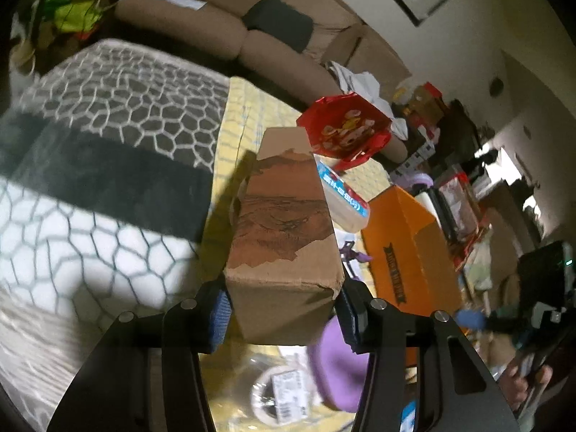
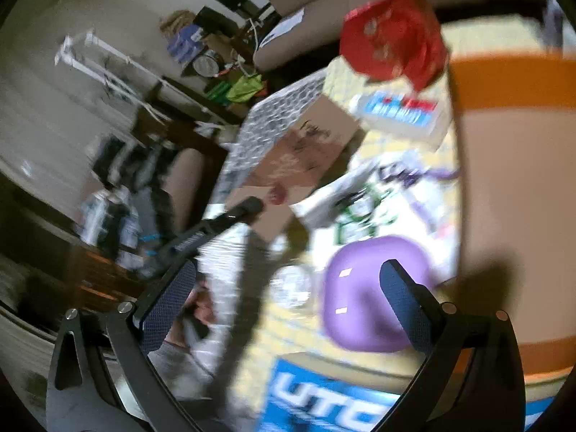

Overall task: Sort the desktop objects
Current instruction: 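Grasp the long brown printed cardboard box with the left gripper, then lift the brown box with the left gripper while the right gripper grasps its other end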

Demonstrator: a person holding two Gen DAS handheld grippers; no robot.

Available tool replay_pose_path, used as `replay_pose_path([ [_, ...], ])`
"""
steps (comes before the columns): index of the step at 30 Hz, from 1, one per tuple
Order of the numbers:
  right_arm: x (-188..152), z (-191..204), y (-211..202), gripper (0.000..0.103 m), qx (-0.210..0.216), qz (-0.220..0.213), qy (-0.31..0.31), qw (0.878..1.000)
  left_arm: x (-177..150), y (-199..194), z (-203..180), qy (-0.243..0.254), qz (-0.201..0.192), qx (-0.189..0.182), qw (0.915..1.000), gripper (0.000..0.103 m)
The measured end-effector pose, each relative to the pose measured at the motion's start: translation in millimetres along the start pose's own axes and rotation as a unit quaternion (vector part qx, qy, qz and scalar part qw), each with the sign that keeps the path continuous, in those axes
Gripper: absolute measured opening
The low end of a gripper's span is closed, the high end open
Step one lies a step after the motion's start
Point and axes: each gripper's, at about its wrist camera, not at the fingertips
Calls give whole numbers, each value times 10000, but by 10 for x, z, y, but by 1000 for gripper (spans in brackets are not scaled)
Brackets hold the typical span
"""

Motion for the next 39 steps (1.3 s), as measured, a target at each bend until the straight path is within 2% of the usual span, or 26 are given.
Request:
replay_pose_path([
  [2, 55, -85, 187, 103, 285, 179, 510, 9981, -44, 31, 59, -363, 49, -141, 9992, 51],
  [4, 196, -159, 420, 103, 418, 347, 995, 9936, -89, 62, 63, -422, 36, -163, 9990, 51],
  [6, 411, -135, 619, 103, 105, 412, 1062, 9934, -131, 75, 16, -273, -21, -62, 9996, 51],
  [10, 878, 10, 1084, 103, -677, 619, 642, 9937, -204, 160, -9, -159, 58, -88, 9998, 51],
  [14, 1126, -72, 1637, 103, -775, 1011, 838, 9883, -224, 168, 104, -278, 89, -270, 9992, 51],
  [18, 1219, -135, 1986, 103, -1005, 1088, 823, 9855, -235, 158, 153, -239, 89, -335, 9991, 51],
  [21, 1207, -115, 2108, 83, -1215, 1103, 621, 9845, -241, 175, 159, -209, 111, -324, 9992, 51],
  [25, 1162, -22, 1982, 83, -1158, 913, 460, 9880, -226, 84, 43, -43, 53, -369, 9993, 51],
  [29, 1127, 118, 1545, 83, -781, 621, 371, 9943, -180, -166, -297, 435, -146, -339, 9984, 51],
  [32, 1066, 236, 1103, 82, -451, 394, 379, 9975, -163, -393, -621, 778, -269, -408, 9958, 51],
  [35, 989, 246, 571, 82, -138, 212, 572, 9980, -188, -555, -1100, 1321, -344, -356, 9900, 51],
  [39, 893, 217, -264, 82, -142, -148, 497, 9986, -297, -567, -1775, 1781, -267, -610, 9818, 51],
])
Point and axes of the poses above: each gripper's, at about its wrist camera, not at the fingertips, and y roughly the way its jaws point, z to its left, x to its top, and after that the axes turned 3 degrees about -x, right-handed
